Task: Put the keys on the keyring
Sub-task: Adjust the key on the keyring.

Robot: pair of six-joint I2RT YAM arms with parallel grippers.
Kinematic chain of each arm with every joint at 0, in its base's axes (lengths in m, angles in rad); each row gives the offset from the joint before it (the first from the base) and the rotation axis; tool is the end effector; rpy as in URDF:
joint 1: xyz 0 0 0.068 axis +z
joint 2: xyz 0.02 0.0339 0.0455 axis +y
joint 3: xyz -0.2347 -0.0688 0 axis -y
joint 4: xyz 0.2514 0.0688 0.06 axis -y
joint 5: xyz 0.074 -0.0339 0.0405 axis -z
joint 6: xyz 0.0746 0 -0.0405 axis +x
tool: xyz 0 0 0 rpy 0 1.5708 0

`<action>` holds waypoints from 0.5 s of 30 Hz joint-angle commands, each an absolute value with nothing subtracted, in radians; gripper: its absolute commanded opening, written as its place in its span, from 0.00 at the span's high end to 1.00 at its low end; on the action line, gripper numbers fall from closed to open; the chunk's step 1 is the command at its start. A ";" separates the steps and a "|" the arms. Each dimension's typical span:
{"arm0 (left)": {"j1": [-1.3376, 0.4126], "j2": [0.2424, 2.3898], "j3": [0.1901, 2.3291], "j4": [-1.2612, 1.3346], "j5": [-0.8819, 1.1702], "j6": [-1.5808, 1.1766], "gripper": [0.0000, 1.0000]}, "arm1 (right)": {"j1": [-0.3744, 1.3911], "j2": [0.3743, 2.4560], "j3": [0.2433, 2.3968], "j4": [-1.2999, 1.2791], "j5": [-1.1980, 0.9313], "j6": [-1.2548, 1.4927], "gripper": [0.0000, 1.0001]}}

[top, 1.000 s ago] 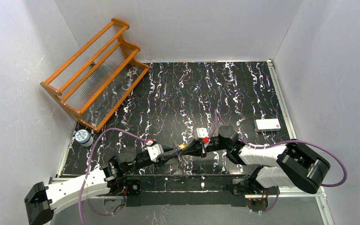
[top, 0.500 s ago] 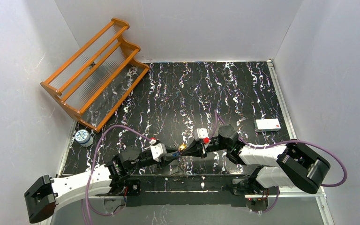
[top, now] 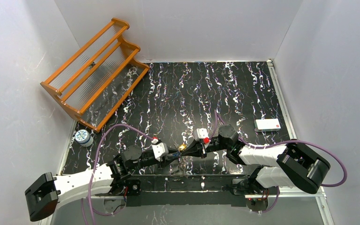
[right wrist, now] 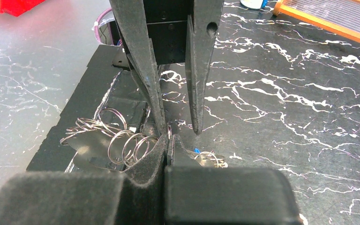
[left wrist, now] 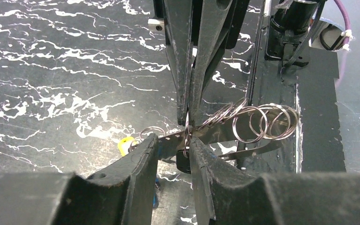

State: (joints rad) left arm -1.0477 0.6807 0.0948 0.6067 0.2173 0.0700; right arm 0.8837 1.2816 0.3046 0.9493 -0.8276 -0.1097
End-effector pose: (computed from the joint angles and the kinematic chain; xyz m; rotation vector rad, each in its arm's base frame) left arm 0.0995 -0.2047 0.1752 1.0108 1.2765 -0.9318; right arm 0.1275 0.2419 0.1602 -1.3629 1.0807 1.2377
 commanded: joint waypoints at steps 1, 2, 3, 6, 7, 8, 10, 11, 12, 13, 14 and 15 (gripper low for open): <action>-1.051 0.703 0.126 0.639 0.206 0.060 0.71 | 0.885 1.266 0.328 1.011 -0.845 -0.126 0.99; -1.051 0.706 0.127 0.640 0.204 0.058 0.72 | 0.885 1.266 0.328 1.010 -0.845 -0.126 0.99; -1.051 0.708 0.129 0.640 0.204 0.059 0.73 | 0.885 1.266 0.327 1.009 -0.845 -0.125 0.99; -1.051 0.708 0.136 0.640 0.196 0.059 0.77 | 0.885 1.263 0.326 1.006 -0.841 -0.126 0.99; -1.051 0.707 0.136 0.640 0.188 0.054 0.77 | 0.885 1.264 0.325 1.005 -0.838 -0.126 0.99; -1.051 0.705 0.139 0.640 0.186 0.051 0.77 | 0.885 1.264 0.325 1.003 -0.836 -0.126 0.99; -1.051 0.705 0.145 0.640 0.182 0.044 0.76 | 0.885 1.265 0.326 1.000 -0.833 -0.126 0.99; -1.051 0.706 0.148 0.640 0.182 0.041 0.74 | 0.885 1.266 0.324 1.000 -0.831 -0.126 0.99; -1.051 0.707 0.149 0.640 0.181 0.040 0.74 | 0.885 1.267 0.324 1.000 -0.831 -0.126 0.99; -1.051 0.707 0.150 0.640 0.180 0.039 0.74 | 0.885 1.267 0.324 1.000 -0.830 -0.125 0.99; -1.051 0.708 0.150 0.640 0.179 0.038 0.74 | 0.885 1.268 0.324 1.000 -0.830 -0.126 0.99; -1.051 0.708 0.151 0.640 0.180 0.038 0.74 | 0.885 1.268 0.325 1.000 -0.831 -0.125 0.99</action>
State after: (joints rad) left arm -1.0477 0.7101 0.1059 0.6029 0.1978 0.0475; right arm 0.8837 1.2816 0.3046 0.9501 -0.8272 -0.1101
